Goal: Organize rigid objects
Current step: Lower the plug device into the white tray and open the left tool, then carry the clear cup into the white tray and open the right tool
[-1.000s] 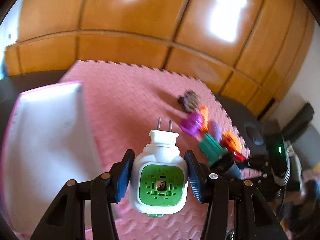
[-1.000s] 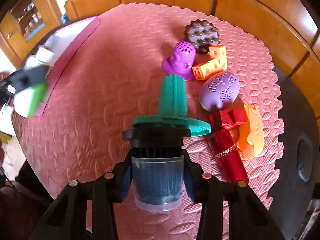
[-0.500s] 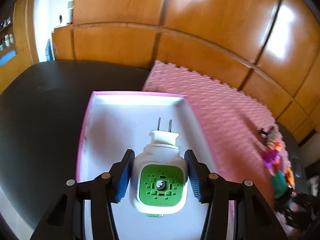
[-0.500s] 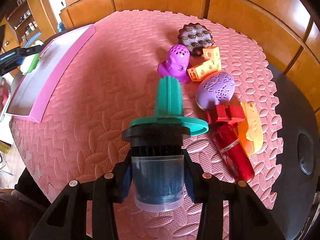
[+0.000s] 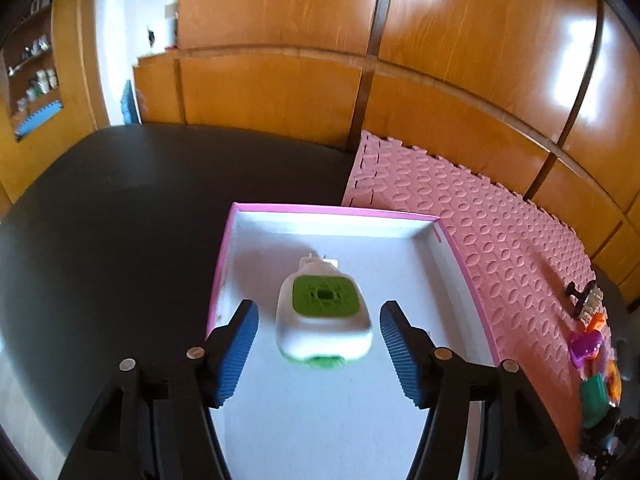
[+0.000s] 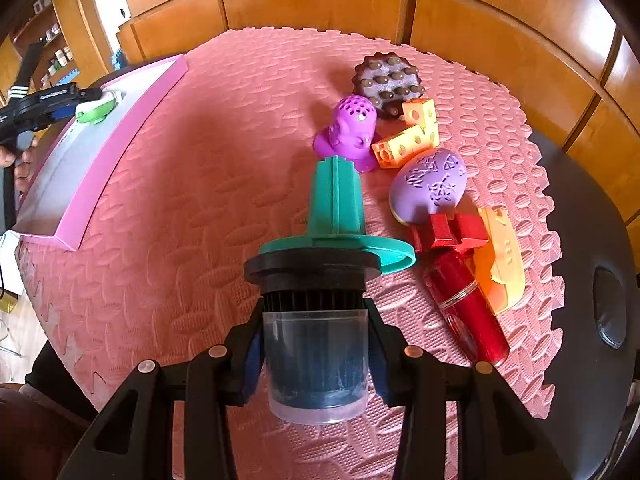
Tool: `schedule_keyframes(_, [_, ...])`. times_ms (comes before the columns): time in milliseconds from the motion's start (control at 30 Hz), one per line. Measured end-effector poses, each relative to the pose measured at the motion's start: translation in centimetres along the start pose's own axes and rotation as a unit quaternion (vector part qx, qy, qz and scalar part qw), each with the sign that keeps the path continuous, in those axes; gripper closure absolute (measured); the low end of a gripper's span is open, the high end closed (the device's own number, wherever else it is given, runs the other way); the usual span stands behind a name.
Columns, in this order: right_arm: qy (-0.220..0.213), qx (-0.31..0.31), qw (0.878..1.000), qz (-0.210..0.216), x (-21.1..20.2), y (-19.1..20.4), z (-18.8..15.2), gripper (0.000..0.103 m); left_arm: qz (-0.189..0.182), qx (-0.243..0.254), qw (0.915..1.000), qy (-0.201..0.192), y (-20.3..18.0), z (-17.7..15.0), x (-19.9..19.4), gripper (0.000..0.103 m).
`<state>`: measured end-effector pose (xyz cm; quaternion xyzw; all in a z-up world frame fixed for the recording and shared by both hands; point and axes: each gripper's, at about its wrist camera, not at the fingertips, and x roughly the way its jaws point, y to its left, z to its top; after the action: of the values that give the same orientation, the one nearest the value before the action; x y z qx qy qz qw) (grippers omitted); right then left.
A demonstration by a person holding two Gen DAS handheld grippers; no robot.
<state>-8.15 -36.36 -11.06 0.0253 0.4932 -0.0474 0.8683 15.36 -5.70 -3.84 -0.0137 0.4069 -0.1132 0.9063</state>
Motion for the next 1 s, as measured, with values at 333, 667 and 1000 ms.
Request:
schedule_keyframes(333, [-0.008,0.007,1.0,-0.015,0.1,0.6,-0.1,0.059,-0.01,0.007,0.9996,-0.024,-2.2,-5.9,-6.7,0.039])
schedule_keyframes(667, [-0.018,0.014,0.999,-0.033,0.1,2.4,-0.1,0.06,-0.008,0.023,0.9996,-0.013,-3.6,-9.1,-8.5,0.039])
schedule_keyframes(1000, [-0.019,0.004,1.0,0.01,1.0,5.8,1.6,0.06,-0.002,0.012,0.9999,-0.012,-2.7,-10.1,-8.8,0.039])
